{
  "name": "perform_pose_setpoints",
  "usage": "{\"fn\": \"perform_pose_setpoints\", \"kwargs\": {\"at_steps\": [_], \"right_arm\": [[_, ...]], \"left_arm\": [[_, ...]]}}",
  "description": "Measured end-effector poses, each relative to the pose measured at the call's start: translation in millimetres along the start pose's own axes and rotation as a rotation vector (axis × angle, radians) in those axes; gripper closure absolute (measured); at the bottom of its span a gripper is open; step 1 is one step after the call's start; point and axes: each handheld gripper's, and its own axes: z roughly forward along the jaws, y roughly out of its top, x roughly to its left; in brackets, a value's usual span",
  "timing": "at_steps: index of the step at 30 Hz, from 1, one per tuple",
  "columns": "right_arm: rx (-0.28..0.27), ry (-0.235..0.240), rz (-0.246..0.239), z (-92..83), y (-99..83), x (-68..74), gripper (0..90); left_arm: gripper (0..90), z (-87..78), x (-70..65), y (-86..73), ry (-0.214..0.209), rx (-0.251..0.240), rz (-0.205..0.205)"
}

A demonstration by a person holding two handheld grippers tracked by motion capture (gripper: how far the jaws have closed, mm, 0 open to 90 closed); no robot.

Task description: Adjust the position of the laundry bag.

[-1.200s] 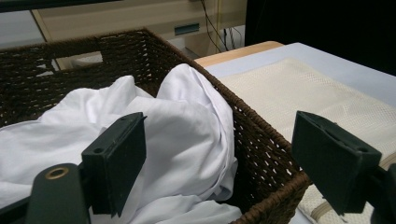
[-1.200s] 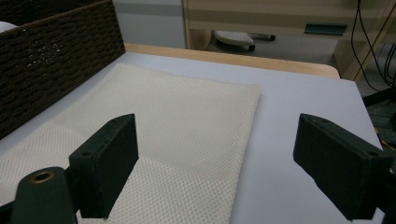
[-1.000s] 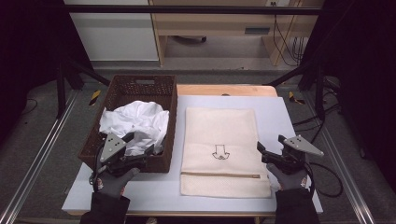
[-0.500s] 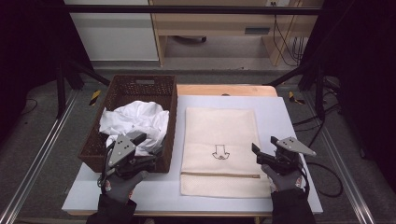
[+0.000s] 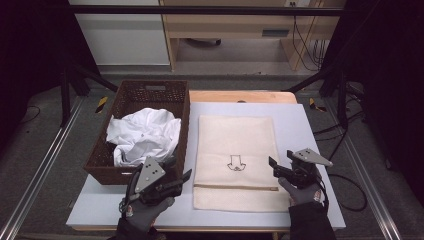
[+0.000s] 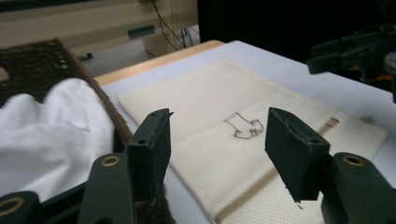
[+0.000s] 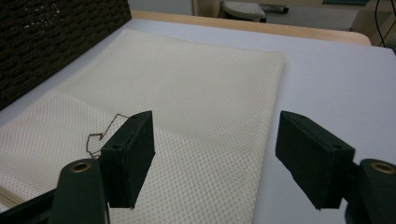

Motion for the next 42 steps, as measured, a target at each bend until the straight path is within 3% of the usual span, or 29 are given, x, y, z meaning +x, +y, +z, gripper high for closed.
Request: {"fn": "perform_pose_setpoints", "kwargs": {"at_steps": [4,9,11,12,14,16,17,20,22,32,37,42], "right_arm": [[0.013,-0.004,-0.003,1.0,-1.9,-0.3,31.7],[0.046,-0.003,-0.002,3.6,-5.2,-0.3,34.7],[0.051,-0.009,0.001,4.1,-7.3,-0.9,38.0],[0.054,-0.016,-0.002,4.6,-8.5,-1.7,38.5],[0.067,-0.015,0.007,5.3,-10.2,-2.9,39.7],[0.082,-0.029,0.007,6.7,-12.5,-4.6,42.1],[0.09,-0.029,0.007,7.6,-13.9,-5.6,43.5],[0.126,-0.046,0.009,11.6,-19.1,-8.8,47.8],[0.15,-0.057,0.015,14.1,-22.8,-10.8,50.2],[0.242,-0.056,0.047,21.6,-38.9,-18.4,62.4],[0.286,-0.054,0.07,23.7,-43.7,-19.7,68.8],[0.287,-0.036,0.085,24.0,-43.3,-19.8,81.3]], "left_arm": [[42.9,5.7,-10.3,-7.3,-0.015,0.039,0.024],[46.4,14.3,-18.7,-23.0,-0.023,0.097,0.026],[47.6,18.5,-20.6,-31.0,-0.029,0.132,0.021],[48.5,23.3,-21.4,-38.7,-0.036,0.172,0.014],[50.1,25.9,-21.6,-42.7,-0.04,0.188,0.012],[51.8,35.3,-21.7,-56.6,-0.04,0.254,0.003],[52.9,35.3,-21.7,-56.6,-0.04,0.254,0.003],[56.1,47.8,-22.7,-72.7,-0.028,0.343,0.002],[57.7,51.0,-21.9,-76.3,-0.022,0.364,-0.008],[68.5,57.6,-19.6,-84.2,-0.042,0.412,-0.061],[80.8,58.7,-22.1,-83.3,-0.068,0.422,-0.057],[85.7,59.3,-19.2,-83.1,-0.082,0.416,-0.069]]}}
